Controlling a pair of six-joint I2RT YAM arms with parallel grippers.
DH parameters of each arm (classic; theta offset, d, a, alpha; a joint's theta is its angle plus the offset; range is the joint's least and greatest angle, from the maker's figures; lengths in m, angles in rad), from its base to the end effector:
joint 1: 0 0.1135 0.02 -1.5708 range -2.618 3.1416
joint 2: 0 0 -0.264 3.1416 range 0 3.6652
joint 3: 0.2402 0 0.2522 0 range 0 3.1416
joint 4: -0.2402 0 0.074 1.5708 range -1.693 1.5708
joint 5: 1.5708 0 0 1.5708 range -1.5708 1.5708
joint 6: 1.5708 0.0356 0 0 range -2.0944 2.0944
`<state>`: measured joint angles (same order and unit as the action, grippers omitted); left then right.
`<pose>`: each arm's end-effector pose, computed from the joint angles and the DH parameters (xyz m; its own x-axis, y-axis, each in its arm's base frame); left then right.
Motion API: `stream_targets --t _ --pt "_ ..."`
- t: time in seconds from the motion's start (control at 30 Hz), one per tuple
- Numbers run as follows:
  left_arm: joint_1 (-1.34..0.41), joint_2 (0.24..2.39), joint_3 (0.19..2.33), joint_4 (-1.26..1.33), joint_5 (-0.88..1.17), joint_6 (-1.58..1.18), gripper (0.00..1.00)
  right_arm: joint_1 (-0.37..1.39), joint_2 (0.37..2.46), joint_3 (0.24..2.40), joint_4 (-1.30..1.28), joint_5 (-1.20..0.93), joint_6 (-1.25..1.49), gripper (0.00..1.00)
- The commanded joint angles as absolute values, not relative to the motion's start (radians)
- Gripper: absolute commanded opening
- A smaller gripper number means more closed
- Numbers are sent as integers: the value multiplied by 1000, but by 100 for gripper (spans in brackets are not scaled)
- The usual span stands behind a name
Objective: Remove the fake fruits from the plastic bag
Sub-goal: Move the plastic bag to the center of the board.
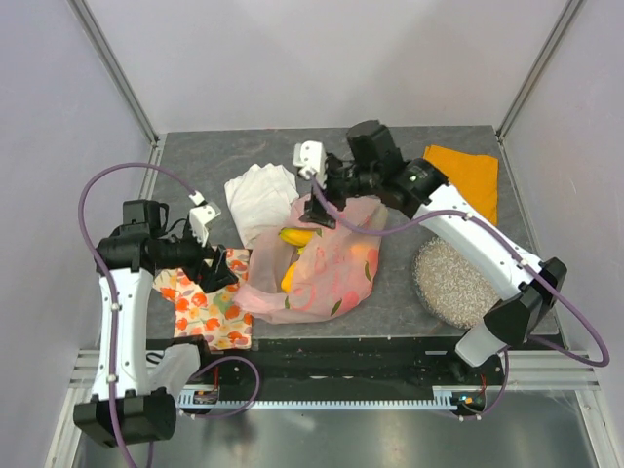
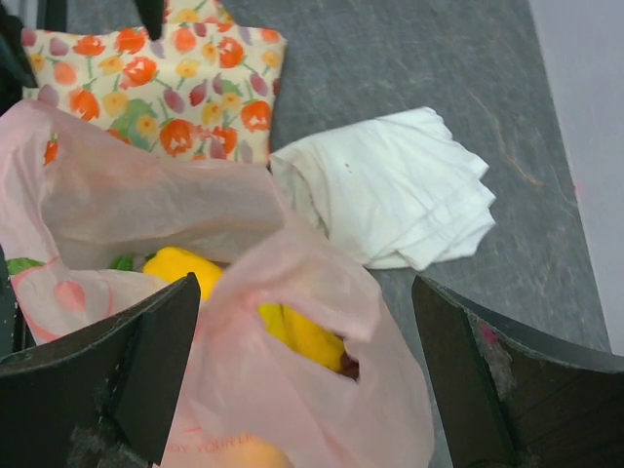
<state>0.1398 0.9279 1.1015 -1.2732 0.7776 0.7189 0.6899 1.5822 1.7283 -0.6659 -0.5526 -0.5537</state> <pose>0.1399 -0.0055 0.3377 -0.5217 0.4005 -0.7533 0.7437 0.6462 -0.1715 0.2559 0.2354 0.4207 0.1438 -0.4616 -0.8753 -0.9611 0.1456 -0.2346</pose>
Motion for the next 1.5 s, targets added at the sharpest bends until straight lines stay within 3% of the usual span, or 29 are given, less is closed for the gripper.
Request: stream_targets --t 0.0,0.13,0.33,0.5,0.6,0.77,0.83,0.87,0.97,1.0,1.03,1.07,1.17,1.2,1.23,1.4,1.47 --pt "137 991 1141 -1449 888 943 99 765 1617 1736 -689 -463 -661 98" --pt "130 956 1128 -1513 830 1167 99 805 1640 1767 -713 -462 -672 98" --pt "79 887 1092 -1517 925 1343 99 862 1620 1770 -744 -433 -679 98" --pt "11 856 1042 -1502 951 1364 99 897 1572 1635 -655 -302 -642 98" --pt "-115 841 999 -1473 927 1361 99 896 1574 1612 -629 -293 -602 98" --pt "-159 854 965 -1437 930 1373 98 893 1597 1617 -565 -160 -545 98" --pt "-189 868 950 -1419 920 1371 96 881 1617 1623 -554 -127 -529 97" --pt "-193 882 940 -1405 893 1368 90 871 1624 1629 -545 -98 -523 96" --pt "-198 899 916 -1358 841 1382 67 845 1657 1646 -546 -66 -505 88" --pt "-198 916 914 -1347 838 1378 58 836 1673 1649 -545 -58 -502 80" --pt "-198 925 922 -1335 835 1374 23 815 1683 1652 -546 -49 -493 75" --pt "-198 937 930 -1319 830 1384 2 799 1709 1663 -555 -54 -476 69" --pt "-198 948 930 -1110 808 1329 2 697 1799 1774 -630 -86 -416 38" --pt "-198 950 930 -1030 808 1231 2 666 1824 1813 -641 -86 -396 5" --pt "-198 960 937 -955 816 1177 2 605 1847 1850 -647 -77 -379 0" --pt "-212 1150 1072 -475 850 708 2 457 2009 2172 -684 -83 -364 0" --pt "-224 1290 1201 -419 853 609 2 404 2075 2316 -684 -84 -367 0"
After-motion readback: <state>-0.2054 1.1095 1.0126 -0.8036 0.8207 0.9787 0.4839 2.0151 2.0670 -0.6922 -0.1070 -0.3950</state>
